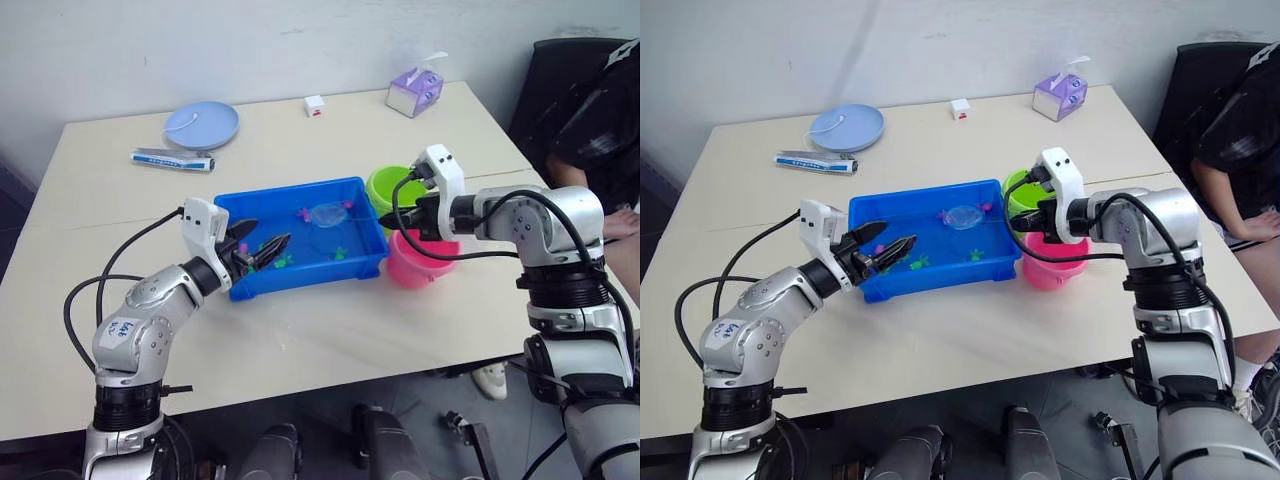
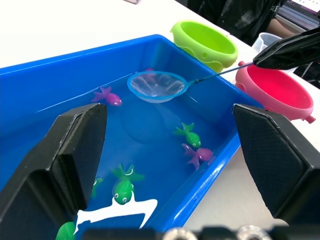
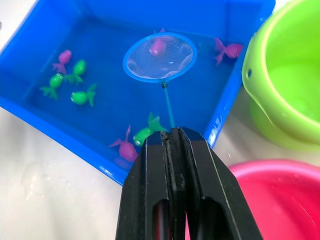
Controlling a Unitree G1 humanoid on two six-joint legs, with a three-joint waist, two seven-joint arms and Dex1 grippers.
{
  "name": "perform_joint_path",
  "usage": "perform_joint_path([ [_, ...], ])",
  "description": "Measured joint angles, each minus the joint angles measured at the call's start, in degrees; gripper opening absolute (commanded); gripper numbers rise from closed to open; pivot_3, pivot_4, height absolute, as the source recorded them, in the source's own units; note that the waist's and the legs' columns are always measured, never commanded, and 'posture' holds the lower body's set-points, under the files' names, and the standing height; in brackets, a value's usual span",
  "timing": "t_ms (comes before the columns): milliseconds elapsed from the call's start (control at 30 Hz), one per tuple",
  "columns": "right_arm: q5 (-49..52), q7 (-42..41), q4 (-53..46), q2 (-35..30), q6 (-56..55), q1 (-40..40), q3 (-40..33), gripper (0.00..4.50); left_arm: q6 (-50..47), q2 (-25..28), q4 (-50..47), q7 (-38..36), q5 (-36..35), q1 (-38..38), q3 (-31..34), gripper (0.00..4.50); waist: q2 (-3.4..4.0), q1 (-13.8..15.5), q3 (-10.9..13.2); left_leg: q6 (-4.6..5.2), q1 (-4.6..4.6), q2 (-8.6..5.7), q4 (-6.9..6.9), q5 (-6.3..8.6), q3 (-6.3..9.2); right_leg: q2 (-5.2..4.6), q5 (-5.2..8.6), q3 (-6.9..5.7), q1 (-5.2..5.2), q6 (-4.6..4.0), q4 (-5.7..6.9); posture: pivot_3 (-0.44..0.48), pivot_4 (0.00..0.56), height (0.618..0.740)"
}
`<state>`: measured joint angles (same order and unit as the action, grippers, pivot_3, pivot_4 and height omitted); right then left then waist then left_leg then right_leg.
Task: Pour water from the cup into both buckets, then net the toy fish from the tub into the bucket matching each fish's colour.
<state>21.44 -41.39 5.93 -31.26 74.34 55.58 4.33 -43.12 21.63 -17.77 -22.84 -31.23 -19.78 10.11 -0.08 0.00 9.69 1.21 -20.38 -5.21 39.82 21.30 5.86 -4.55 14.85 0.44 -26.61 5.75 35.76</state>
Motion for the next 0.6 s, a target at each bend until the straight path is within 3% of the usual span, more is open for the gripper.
perform_joint_path([
  [300, -2.1, 4.6, -4.3, -2.1, 2.2, 2.0, 4.6, 0.76, 0.0, -0.8, 0.0, 0.2, 0.0, -0.1, -0.2, 4.3, 0.0, 0.0, 0.0, 0.0, 0.0, -0.01, -0.01, 0.0, -0.01, 0.0, 0.0, 0.0, -0.01, 0.0, -0.01, 0.0, 0.15, 0.74],
  [600, 0.7, 6.0, -8.4, -1.3, 13.5, 4.6, 5.2, 0.76, 0.2, -1.4, 0.0, 0.2, 0.0, -0.1, -1.1, 4.3, 0.0, 0.0, 0.0, 0.0, -0.01, 0.0, -0.02, 0.0, 0.0, 0.0, 0.0, 0.0, -0.01, 0.0, -0.01, 0.0, 0.15, 0.74],
])
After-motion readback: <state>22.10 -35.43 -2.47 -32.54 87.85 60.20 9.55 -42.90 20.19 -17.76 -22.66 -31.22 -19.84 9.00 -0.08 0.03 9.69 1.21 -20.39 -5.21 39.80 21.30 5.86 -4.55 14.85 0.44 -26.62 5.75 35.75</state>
